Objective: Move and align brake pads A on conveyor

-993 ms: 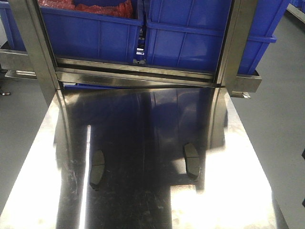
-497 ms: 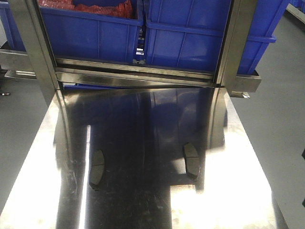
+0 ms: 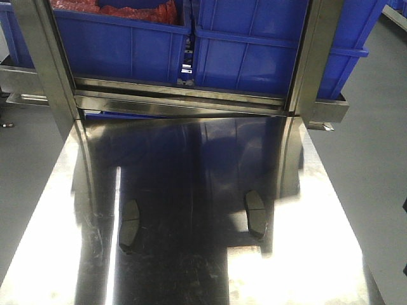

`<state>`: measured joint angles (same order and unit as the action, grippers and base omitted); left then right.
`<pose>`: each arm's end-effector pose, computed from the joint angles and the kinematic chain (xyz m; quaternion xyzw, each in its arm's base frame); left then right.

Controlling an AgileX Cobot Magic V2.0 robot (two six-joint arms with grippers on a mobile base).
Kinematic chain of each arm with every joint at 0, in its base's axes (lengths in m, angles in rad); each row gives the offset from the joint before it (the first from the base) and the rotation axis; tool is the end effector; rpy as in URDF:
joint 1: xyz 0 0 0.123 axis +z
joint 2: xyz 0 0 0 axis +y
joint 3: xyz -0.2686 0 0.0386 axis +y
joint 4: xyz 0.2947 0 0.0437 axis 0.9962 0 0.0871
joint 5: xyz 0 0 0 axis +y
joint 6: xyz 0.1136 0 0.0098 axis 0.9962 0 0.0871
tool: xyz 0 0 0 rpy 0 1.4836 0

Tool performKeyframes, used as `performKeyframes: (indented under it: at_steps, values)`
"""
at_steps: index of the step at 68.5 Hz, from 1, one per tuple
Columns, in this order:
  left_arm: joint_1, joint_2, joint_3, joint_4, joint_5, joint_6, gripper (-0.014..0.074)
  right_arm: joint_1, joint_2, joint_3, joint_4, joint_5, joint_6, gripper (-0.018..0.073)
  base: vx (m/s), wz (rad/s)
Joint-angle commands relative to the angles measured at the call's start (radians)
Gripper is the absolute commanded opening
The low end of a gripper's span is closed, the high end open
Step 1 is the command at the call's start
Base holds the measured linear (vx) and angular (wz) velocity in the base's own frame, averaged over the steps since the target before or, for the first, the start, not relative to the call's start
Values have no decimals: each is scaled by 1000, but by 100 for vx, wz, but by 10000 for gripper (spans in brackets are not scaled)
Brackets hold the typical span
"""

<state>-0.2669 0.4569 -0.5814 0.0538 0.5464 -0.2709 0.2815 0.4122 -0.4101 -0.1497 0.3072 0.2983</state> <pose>0.1654 -0.0419 0.3186 0.0090 0.8147 -0.1301 0.5650 0.1698 0.0437 0.2842 -0.0350 0.7792 0.1184 0.6144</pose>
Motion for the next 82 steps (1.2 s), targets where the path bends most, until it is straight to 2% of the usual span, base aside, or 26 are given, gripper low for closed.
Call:
performKeyframes:
  at_steps: [1, 49, 58, 66, 72, 82]
  values:
    - [-4, 6, -26, 1, -75, -2, -6, -2, 8, -28, -13, -75, -4, -8, 0, 0]
    - [-4, 6, -26, 1, -83, -2, -6, -2, 8, -28, -13, -74, -4, -8, 0, 0]
    - [-4, 6, -26, 1, -83, -2, 17, -2, 8, -28, -13, -75, -4, -8, 0, 0]
    - [-4, 6, -26, 1, -85, -1, 122, -2, 8, -28, -13, -75, -4, -8, 0, 0]
    - [-4, 6, -26, 1, -90, -1, 294, -2, 8, -28, -13, -75, -4, -8, 0, 0]
    - [-4, 6, -26, 1, -89, -2, 640, -2, 8, -28, -13, -75, -4, -8, 0, 0]
